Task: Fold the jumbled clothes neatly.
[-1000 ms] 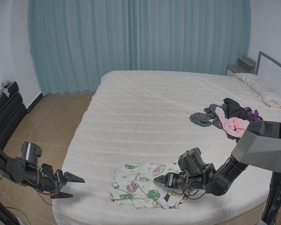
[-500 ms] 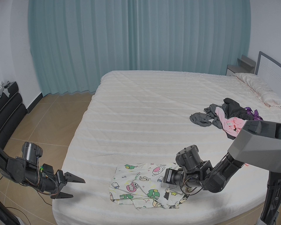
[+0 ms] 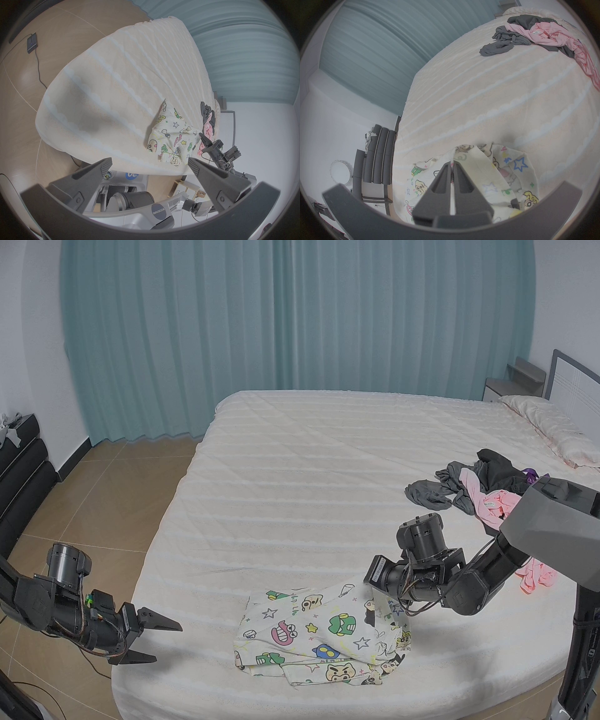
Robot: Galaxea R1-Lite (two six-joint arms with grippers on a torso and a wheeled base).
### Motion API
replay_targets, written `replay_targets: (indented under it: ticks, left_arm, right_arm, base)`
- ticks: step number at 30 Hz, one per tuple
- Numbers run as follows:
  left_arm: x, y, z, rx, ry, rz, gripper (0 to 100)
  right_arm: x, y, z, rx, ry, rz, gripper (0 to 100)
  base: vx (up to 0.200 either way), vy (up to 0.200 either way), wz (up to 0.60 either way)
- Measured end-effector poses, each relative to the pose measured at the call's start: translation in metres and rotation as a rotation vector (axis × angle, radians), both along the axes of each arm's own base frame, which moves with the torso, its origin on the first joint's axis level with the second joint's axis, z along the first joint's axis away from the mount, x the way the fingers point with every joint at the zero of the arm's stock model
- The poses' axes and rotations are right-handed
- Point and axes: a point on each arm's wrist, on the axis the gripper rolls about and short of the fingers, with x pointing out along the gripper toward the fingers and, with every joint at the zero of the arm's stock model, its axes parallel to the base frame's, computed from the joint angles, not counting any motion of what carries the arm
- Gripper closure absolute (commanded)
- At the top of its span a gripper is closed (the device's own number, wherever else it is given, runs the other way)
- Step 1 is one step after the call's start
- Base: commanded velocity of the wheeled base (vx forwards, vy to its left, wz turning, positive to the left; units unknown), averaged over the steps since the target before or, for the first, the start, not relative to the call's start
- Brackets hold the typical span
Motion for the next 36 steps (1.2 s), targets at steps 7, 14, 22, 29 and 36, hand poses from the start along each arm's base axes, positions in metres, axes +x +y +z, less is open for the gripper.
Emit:
replay_targets:
  ticks: [7, 14, 22, 29, 36]
  left_arm:
    - [0.000, 0.000, -0.001, 0.000, 0.006, -0.001, 0]
    - [0.001, 0.000, -0.002, 0.000, 0.011, -0.001, 0]
    - [0.001, 0.000, -0.003, 0.000, 0.012, -0.001, 0]
    - [0.001, 0.000, -0.003, -0.001, 0.012, -0.001, 0]
    - [0.001, 0.000, -0.003, 0.000, 0.012, -0.001, 0]
  right_arm:
    - [0.017, 0.000, -0.007, -0.007, 0.024, -0.015, 100]
    - [0.027, -0.004, -0.008, -0.002, 0.033, -0.026, 0]
    - [0.018, -0.012, 0.002, 0.016, 0.040, -0.013, 0]
    - [-0.020, 0.003, 0.002, 0.016, 0.103, 0.101, 0]
    - [-0.026, 0.016, -0.011, -0.013, 0.124, 0.144, 0]
  base:
    - [0.000, 0.000, 0.00]
    - [0.000, 0.000, 0.00]
    - [0.000, 0.000, 0.00]
    - [0.000, 0.000, 0.00]
    - [0.000, 0.000, 0.00]
